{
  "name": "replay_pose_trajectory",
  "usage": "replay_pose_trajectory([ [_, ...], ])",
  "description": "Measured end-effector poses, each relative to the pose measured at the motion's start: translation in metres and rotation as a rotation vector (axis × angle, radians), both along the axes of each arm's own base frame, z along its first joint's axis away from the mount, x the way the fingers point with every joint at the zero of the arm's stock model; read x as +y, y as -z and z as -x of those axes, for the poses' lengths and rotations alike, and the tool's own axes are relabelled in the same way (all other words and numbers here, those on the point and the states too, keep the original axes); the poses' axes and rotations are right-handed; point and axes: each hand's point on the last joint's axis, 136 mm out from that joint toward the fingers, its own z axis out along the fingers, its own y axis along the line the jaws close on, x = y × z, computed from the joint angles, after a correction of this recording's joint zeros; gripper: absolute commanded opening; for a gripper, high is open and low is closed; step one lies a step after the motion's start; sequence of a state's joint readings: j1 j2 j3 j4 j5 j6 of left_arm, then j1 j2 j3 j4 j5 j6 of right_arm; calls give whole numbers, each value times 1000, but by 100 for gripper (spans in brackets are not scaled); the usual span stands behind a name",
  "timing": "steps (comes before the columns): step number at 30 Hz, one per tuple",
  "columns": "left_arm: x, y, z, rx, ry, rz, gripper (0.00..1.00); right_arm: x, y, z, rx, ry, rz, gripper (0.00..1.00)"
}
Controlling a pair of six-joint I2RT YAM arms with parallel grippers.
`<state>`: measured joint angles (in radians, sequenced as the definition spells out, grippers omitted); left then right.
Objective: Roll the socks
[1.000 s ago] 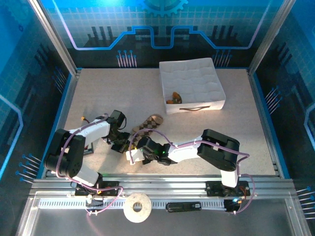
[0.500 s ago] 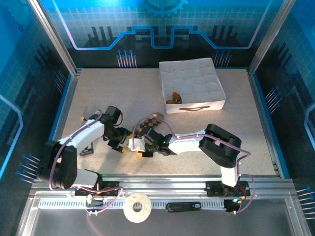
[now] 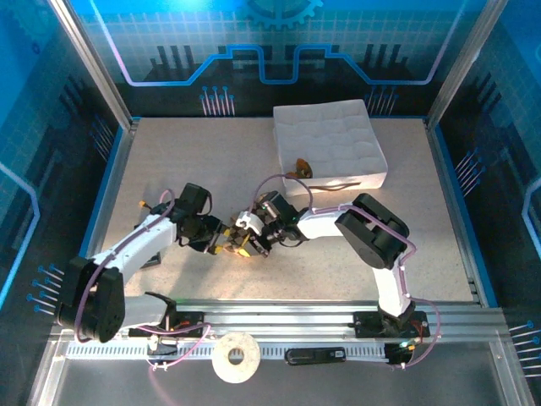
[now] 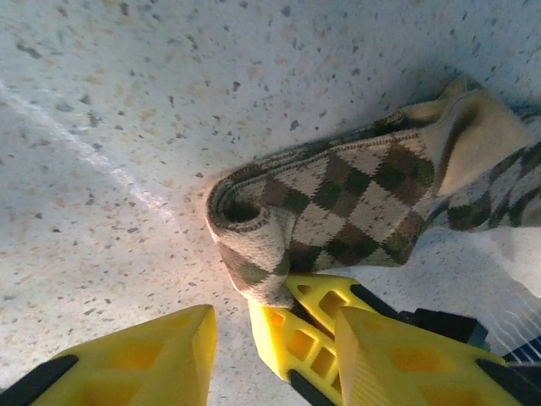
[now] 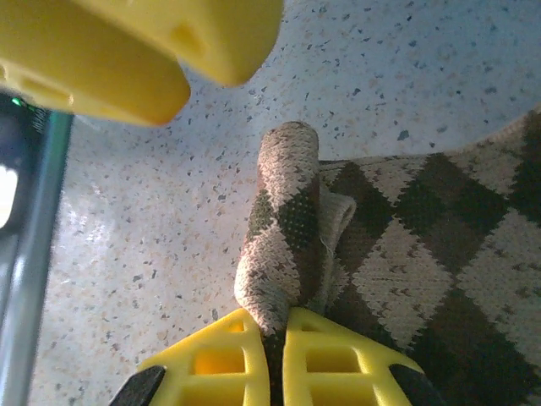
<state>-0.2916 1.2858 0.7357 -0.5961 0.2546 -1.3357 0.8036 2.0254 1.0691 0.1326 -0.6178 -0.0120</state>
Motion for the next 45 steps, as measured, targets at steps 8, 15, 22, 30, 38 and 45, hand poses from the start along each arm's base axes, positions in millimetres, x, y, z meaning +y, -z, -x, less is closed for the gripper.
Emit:
replay_pose_trajectory([
  [8,-13,27,8,33,40,-12,40,-3,1,-4,175,35,-27,0],
  [15,-19,46,6,66,31,-15,40,-3,1,-5,259,56,-21,0],
  [22,-24,50,-6,85,36,-21,26,-3,0,-5,207,48,9,30],
  [30,-25,49,-6,117,41,-32,28,-28,-15,11,-322,20,126,49],
  [38,-25,49,-7,154,65,-52,28,-19,-34,13,-779,-89,187,49],
  [45,-25,49,-8,178,82,-50,29,0,-7,11,-916,-178,298,43],
])
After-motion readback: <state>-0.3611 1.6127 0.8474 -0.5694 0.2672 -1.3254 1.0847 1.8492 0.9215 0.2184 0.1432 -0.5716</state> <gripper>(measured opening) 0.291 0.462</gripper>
